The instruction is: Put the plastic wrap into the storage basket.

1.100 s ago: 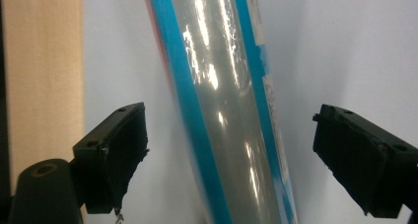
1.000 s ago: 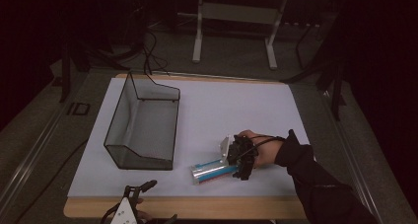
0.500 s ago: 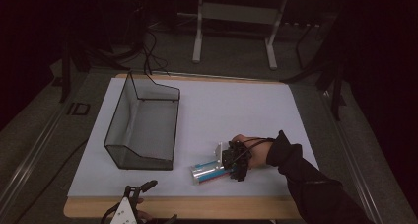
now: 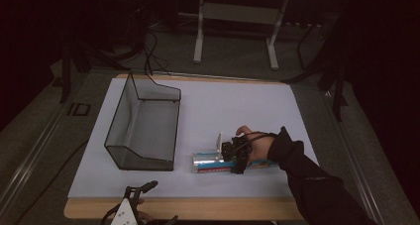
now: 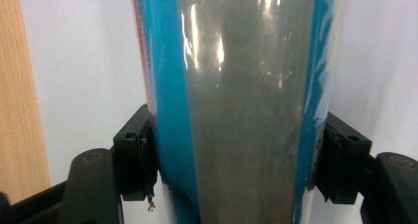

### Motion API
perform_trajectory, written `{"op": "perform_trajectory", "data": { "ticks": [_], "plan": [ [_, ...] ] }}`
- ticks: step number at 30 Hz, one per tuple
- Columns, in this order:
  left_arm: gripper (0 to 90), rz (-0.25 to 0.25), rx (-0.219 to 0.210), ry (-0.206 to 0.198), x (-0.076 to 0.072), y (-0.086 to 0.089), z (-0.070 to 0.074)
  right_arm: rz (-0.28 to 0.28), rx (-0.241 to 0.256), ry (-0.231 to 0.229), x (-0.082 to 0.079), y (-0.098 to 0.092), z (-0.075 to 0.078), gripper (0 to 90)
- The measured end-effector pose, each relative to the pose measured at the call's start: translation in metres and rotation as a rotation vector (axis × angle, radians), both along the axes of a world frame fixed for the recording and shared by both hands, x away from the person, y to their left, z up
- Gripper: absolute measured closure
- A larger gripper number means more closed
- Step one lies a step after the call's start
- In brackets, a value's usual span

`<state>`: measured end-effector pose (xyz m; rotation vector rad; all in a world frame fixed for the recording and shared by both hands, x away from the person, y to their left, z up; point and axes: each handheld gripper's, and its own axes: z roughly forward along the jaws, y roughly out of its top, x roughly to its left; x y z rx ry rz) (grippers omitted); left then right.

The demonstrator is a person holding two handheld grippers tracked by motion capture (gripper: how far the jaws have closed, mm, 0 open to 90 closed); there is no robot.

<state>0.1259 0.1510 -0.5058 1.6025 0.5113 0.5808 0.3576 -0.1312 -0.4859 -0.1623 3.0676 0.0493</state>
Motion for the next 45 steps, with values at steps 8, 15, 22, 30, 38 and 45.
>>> {"op": "perform_trajectory", "data": {
  "ticks": [8, 15, 22, 30, 38, 45],
  "plan": [
    [0.2, 0.004, 0.001, -0.004, 0.001, 0.0, 0.0, -0.172, 0.024, -0.021, 0.018, -0.008, 0.026, 31.4],
    [0.2, 0.003, -0.003, -0.006, 0.001, 0.0, 0.0, -0.366, 0.097, -0.023, 0.043, -0.028, 0.044, 31.6],
    [0.2, 0.002, -0.006, -0.005, 0.001, -0.001, 0.0, -0.6, 0.251, -0.1, 0.064, -0.05, 0.043, 31.8],
    [0.1, 0.003, -0.007, -0.002, 0.002, -0.001, 0.0, -0.709, 0.351, -0.122, 0.079, -0.064, 0.031, 31.7],
    [0.2, 0.001, -0.004, -0.004, 0.002, -0.001, 0.0, -0.767, 0.343, -0.116, 0.094, -0.064, 0.012, 31.8],
    [0.2, -0.001, -0.003, -0.005, 0.001, -0.001, 0.0, -0.776, 0.272, -0.09, 0.104, -0.059, -0.008, 31.7]
  ]
}}
